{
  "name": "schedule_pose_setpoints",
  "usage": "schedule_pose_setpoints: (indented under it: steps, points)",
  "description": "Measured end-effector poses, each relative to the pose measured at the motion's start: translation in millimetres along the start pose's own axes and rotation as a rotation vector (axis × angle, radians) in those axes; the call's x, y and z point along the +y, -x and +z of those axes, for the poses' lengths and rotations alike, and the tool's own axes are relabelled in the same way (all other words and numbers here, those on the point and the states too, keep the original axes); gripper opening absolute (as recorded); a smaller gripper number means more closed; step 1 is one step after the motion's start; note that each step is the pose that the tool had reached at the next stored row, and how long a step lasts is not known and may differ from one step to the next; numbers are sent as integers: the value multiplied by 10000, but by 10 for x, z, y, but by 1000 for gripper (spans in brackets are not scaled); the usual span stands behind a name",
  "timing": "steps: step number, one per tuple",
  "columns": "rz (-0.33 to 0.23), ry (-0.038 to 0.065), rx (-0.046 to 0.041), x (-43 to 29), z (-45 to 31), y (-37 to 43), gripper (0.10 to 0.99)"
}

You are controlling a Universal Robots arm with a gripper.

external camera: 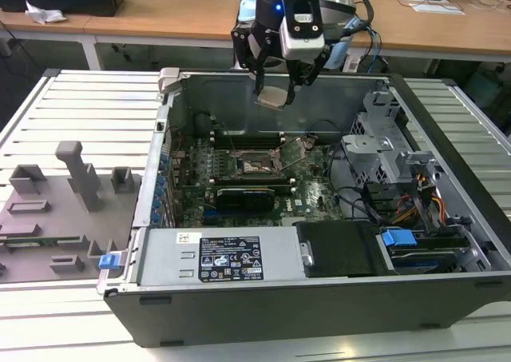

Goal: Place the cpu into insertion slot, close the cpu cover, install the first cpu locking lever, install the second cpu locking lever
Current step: 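Place the cpu into insertion slot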

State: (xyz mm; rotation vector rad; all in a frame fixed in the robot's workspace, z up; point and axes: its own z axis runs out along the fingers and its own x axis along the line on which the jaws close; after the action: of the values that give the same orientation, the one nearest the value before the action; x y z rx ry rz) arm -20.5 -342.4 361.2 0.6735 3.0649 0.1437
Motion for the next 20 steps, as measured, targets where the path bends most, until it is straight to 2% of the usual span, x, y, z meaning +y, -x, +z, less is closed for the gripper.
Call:
schedule_pose_setpoints:
  steps: [20]
  points:
    - [1239,23,-112,-1,11,0,537]
